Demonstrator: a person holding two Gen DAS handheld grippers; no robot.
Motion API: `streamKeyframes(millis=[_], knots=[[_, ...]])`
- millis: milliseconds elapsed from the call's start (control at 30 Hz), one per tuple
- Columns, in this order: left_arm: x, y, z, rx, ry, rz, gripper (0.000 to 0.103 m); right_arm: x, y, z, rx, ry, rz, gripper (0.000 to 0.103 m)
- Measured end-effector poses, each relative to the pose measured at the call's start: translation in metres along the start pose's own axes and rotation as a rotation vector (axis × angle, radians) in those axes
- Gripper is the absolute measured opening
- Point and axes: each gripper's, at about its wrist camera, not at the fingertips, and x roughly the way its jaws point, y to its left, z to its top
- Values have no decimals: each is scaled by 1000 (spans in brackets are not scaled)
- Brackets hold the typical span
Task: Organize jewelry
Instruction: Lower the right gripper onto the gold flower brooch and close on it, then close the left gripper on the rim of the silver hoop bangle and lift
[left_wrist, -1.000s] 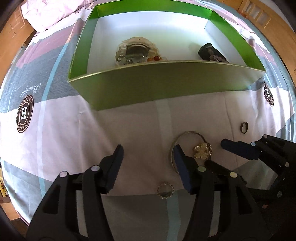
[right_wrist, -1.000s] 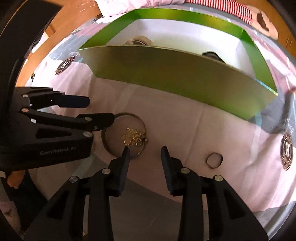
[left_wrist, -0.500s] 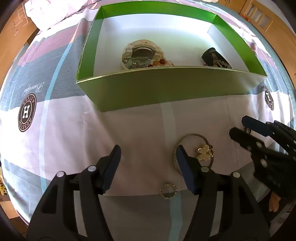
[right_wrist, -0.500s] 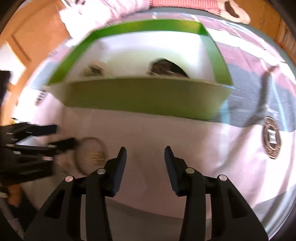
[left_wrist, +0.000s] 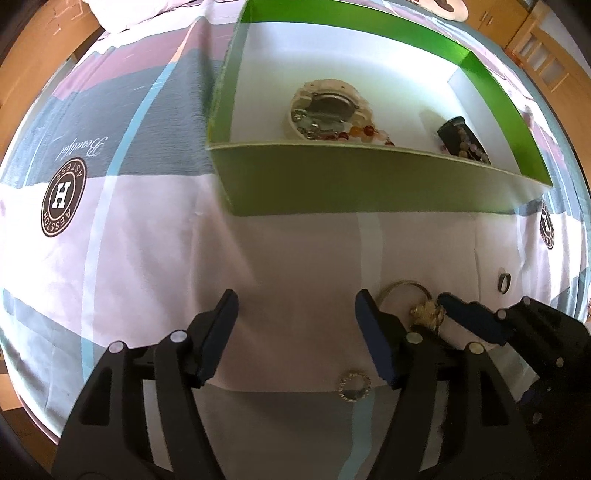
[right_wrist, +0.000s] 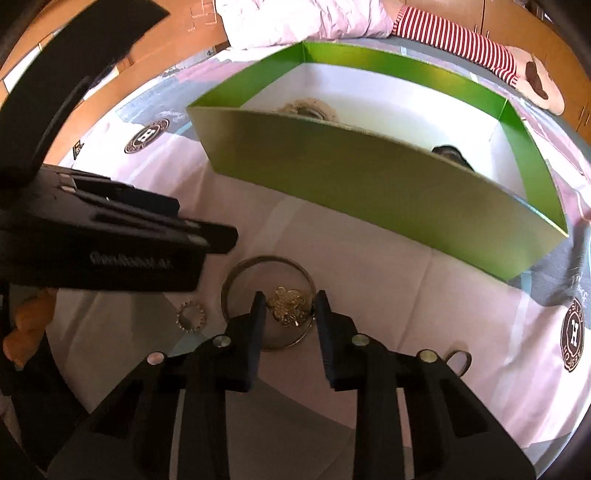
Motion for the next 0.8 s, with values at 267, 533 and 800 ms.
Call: streamKeyframes(millis=[267, 533, 800], knots=[[-1, -13, -3, 29, -18, -7, 67, -35, -53, 4, 179, -84, -24, 19], [-16, -48, -10, 169, -79, -71, 85, -18, -69, -1, 253, -13, -87, 20], [5, -83, -23, 287, -7, -1, 91, -16, -74, 1, 276, -5, -116, 20]])
